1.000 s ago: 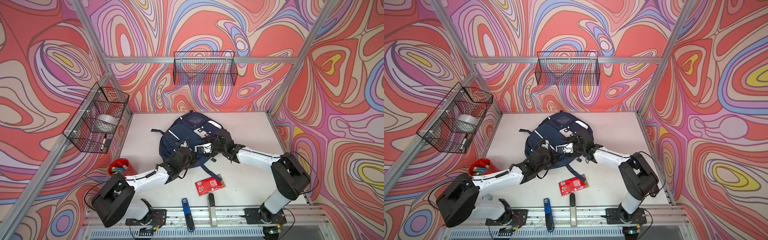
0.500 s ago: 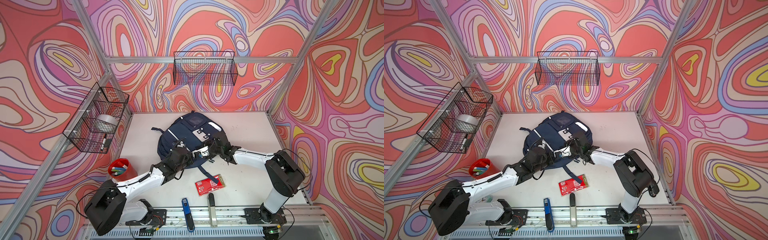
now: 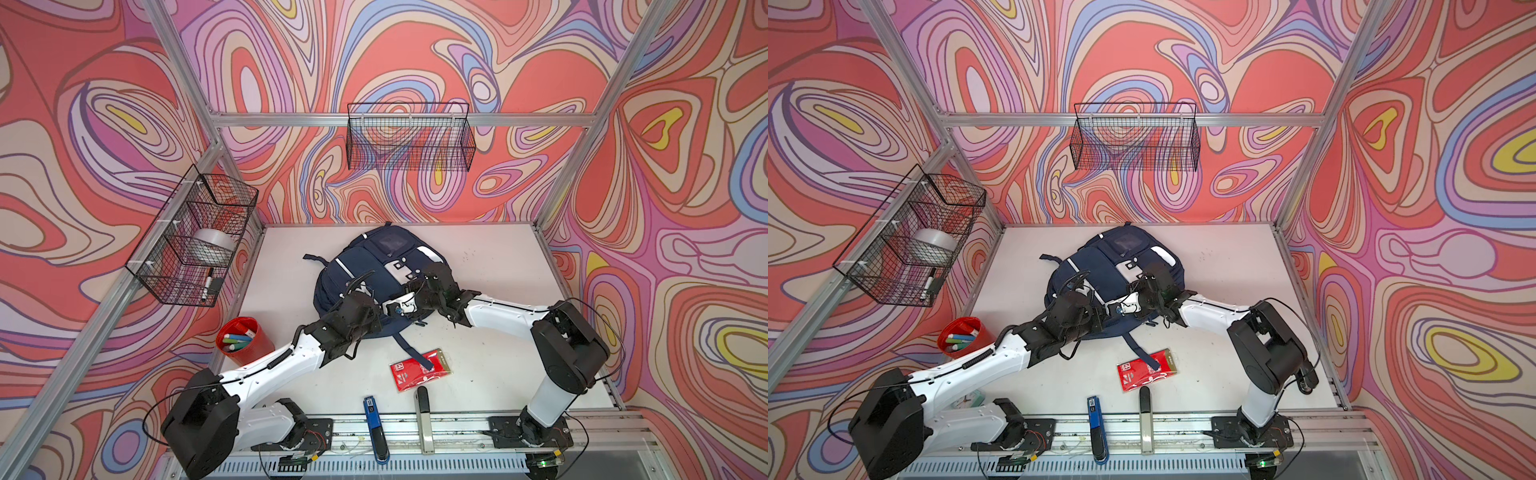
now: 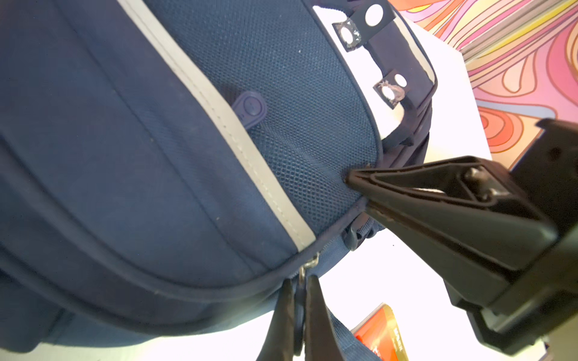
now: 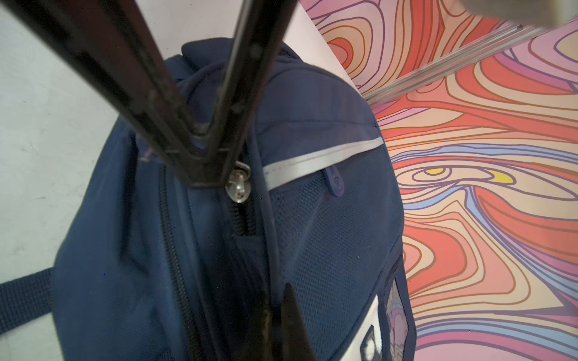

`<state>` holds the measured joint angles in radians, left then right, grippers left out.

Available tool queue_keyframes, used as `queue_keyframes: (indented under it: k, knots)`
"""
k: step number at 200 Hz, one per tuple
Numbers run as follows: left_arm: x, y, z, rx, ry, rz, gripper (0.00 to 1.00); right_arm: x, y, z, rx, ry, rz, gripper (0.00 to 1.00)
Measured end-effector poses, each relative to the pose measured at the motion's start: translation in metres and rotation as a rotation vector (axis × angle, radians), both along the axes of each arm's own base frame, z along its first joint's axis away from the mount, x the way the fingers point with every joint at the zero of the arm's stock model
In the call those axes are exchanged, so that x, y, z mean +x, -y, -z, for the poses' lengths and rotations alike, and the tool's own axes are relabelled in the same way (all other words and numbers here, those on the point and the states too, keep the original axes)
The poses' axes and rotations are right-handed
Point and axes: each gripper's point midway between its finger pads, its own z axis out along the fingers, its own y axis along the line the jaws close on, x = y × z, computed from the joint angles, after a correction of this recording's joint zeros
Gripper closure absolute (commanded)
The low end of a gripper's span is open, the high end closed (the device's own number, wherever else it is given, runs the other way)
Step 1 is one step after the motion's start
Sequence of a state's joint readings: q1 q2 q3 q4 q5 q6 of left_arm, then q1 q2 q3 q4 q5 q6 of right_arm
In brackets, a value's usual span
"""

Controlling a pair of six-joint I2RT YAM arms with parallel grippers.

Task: Pack books, pencil case, and school supplies into a backpack
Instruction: Unzip the student bag at the center of the table.

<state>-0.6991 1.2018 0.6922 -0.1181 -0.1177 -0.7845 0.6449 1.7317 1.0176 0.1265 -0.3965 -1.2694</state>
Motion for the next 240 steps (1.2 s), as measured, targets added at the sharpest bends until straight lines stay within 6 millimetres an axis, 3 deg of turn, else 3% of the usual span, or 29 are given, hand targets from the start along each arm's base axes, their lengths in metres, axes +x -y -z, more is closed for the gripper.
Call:
queue_keyframes:
  k: [46,146,188,240]
  knots:
    - [-0.006,-0.013,-0.014,0.033,0.035,0.005,1.0,-0.002,-0.001,-0.003,0.031,-0.036,-0.004,1.0]
    - [-0.004,-0.018,0.0,0.057,0.057,0.052,1.0,-0.004,0.001,-0.002,0.08,-0.12,0.029,1.0]
    - [-0.007,-0.034,-0.011,0.097,0.103,0.015,1.0,-0.003,0.0,-0.004,0.088,-0.123,0.036,1.0]
    - [0.0,-0.078,0.001,0.195,0.083,-0.12,1.0,-0.002,0.005,-0.001,0.072,-0.136,0.048,1.0]
